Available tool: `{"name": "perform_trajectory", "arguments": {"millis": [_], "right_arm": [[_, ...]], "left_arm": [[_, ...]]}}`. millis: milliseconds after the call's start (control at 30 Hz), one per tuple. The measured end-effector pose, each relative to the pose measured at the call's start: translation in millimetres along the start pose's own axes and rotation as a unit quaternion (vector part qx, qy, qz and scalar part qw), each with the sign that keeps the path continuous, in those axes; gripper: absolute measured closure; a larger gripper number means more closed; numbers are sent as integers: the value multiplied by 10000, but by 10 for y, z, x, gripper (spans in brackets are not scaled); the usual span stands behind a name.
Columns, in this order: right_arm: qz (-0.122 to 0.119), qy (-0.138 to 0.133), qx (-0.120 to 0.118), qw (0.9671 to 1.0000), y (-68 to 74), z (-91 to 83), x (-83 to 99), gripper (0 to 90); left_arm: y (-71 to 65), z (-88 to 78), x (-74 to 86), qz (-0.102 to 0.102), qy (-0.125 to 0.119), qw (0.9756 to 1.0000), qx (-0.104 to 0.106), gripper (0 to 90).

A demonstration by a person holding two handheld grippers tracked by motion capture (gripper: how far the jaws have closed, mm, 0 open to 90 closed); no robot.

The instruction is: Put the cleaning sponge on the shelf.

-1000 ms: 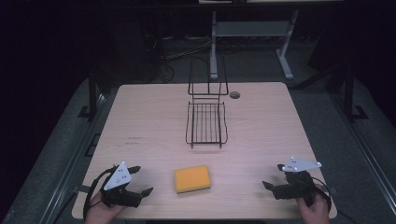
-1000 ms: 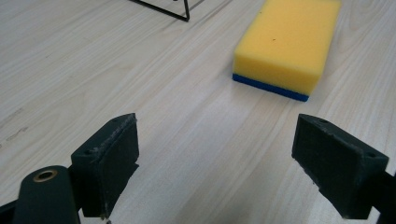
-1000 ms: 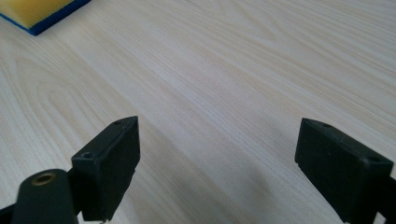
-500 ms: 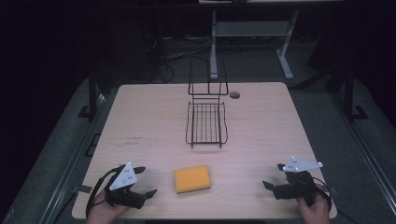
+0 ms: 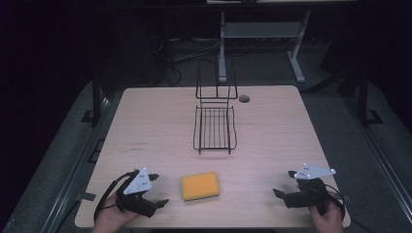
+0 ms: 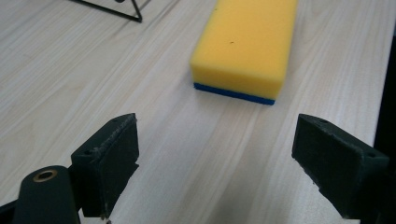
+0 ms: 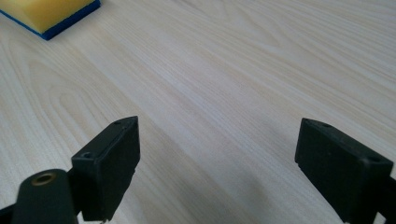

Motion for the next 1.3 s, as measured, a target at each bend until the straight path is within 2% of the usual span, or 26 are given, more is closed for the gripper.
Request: {"name": "perform_trajectory", "arguments": {"millis": [267,533,833,1300], "right_arm": [[-51,21,-20,10000,15,1,-2,138],[-44,-6,-33,10000,12,-4,-2,138],[27,-54,-52,10000,-10,-36,6,138],[4,-48,-86,10000,2,-13,6,138]], "left_arm": [[-11,-2,-85,132,147,9997,129,141],[-37,71,-179,249,329,9987,285,141],[-89,166,-328,400,615,9963,453,141],[-67,304,-450,371,846,9936,656,141]]}}
Point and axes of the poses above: each handheld gripper's, and its own axes: z roughly forward along the jaws, x roughly out of its underside, y roughly to its left, the point moved 8 cm from there along z, roughly forward along the jaws, and after that the axes turned 6 degrees about x, right-handed, at the moved point
